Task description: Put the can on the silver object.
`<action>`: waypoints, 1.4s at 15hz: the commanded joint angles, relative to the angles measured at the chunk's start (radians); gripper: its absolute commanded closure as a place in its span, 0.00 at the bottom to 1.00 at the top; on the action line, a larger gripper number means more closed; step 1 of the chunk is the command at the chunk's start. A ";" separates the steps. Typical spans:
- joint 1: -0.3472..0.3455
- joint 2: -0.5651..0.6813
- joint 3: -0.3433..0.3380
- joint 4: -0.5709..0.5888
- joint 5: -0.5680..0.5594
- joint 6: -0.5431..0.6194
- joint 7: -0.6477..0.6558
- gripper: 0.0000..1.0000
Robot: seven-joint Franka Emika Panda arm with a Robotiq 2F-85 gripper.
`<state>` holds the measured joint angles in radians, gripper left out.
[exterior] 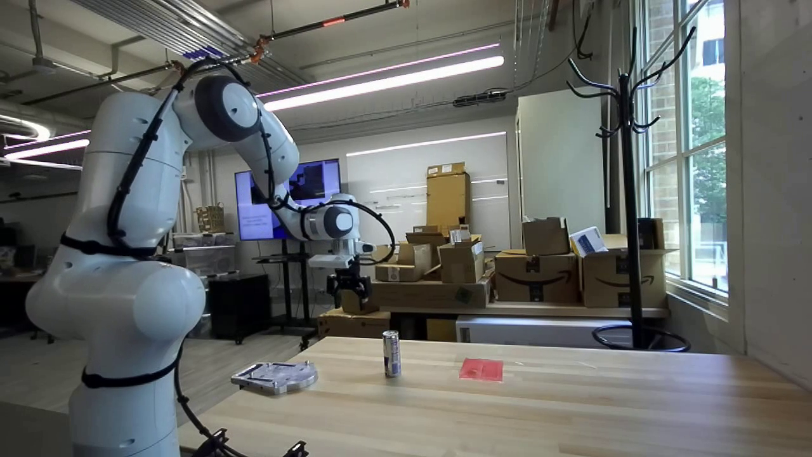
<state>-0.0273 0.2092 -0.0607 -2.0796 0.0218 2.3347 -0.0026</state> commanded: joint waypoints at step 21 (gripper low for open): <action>-0.076 0.361 -0.033 0.328 0.017 0.007 0.036 0.00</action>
<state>-0.0850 0.5355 -0.1043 -1.7998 0.0244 2.3526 0.0214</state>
